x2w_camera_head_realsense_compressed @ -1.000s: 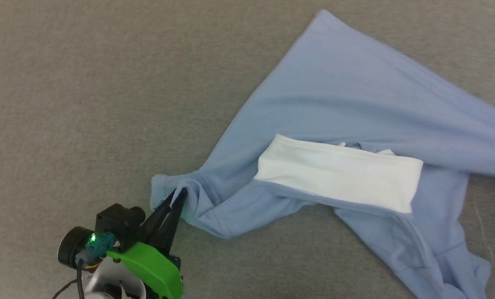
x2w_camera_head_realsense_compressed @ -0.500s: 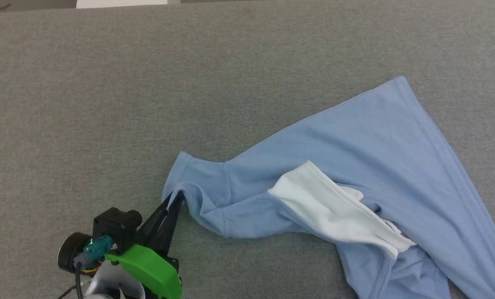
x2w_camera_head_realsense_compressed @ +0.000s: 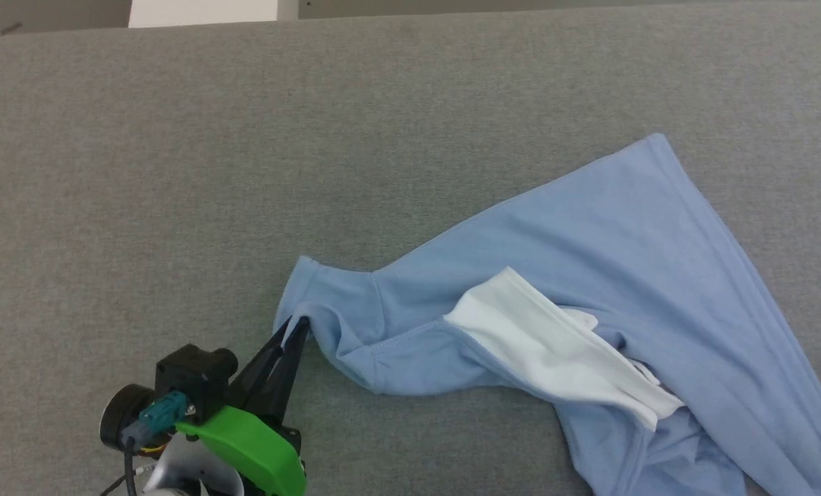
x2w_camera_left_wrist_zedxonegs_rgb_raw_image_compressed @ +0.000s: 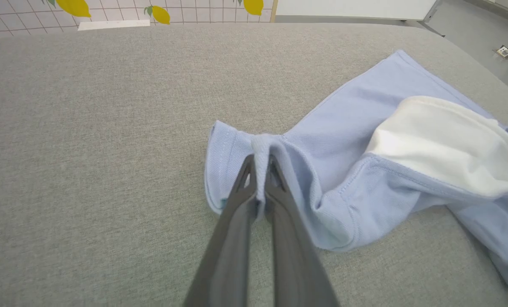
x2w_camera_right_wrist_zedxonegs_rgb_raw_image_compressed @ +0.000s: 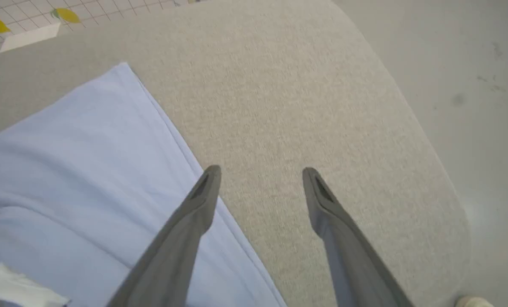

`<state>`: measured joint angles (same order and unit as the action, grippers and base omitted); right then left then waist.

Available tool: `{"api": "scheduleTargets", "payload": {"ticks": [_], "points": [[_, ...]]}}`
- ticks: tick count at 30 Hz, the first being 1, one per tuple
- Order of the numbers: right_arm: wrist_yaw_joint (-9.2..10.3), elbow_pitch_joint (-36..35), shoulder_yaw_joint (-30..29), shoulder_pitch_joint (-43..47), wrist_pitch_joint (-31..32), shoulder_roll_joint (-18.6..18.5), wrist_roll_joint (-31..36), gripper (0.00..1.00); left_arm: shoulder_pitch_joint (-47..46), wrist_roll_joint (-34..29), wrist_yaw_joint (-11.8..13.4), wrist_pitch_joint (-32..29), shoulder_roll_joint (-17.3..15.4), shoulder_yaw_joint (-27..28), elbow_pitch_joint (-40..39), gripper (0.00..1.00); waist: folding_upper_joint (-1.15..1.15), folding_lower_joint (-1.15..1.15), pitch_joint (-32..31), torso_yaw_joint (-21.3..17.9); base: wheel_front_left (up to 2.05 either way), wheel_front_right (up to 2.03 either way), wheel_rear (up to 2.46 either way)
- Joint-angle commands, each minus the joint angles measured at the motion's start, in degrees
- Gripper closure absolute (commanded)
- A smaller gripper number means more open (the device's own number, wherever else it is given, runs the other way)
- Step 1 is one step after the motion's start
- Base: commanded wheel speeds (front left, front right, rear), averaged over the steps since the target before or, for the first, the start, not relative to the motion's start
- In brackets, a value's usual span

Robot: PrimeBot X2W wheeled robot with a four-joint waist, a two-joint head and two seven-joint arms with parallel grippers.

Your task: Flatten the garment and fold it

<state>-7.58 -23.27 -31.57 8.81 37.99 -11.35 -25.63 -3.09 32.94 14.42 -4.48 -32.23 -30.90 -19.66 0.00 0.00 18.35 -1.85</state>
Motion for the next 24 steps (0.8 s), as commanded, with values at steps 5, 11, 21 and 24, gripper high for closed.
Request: {"api": "scheduleTargets", "payload": {"ticks": [5, 11, 21, 24], "points": [[0.09, -0.2, 4.7, -10.8, 5.1, -5.6, 1.4, 0.00, -2.0, -0.7, -0.2, -0.2, 0.6, -0.7, -0.7, 1.00, 0.00, 0.00, 2.0, 3.2, 0.00, 0.00, 0.00], [0.09, 8.9, 14.8, -23.3, 6.2, -9.7, 5.5, 0.00, -4.9, -2.2, -1.0, -0.5, 1.4, -2.2, -1.1, 1.00, 0.00, 0.00, 6.0, 6.9, 0.00, 0.00, 0.00], [0.09, 22.6, 23.1, -35.3, 7.5, -13.5, 9.4, 0.00, -8.9, -3.4, -2.0, -1.5, 3.7, -4.5, -0.4, 1.00, 0.00, 0.00, 11.0, 12.0, 0.00, 0.00, 0.00], [0.09, 25.4, 23.6, -36.7, 7.8, -14.6, 10.0, 0.00, -9.9, -3.5, -2.4, -1.2, 4.4, -4.8, 0.0, 1.00, 0.00, 0.00, 12.3, 13.0, 0.00, 0.00, 0.00]]}}
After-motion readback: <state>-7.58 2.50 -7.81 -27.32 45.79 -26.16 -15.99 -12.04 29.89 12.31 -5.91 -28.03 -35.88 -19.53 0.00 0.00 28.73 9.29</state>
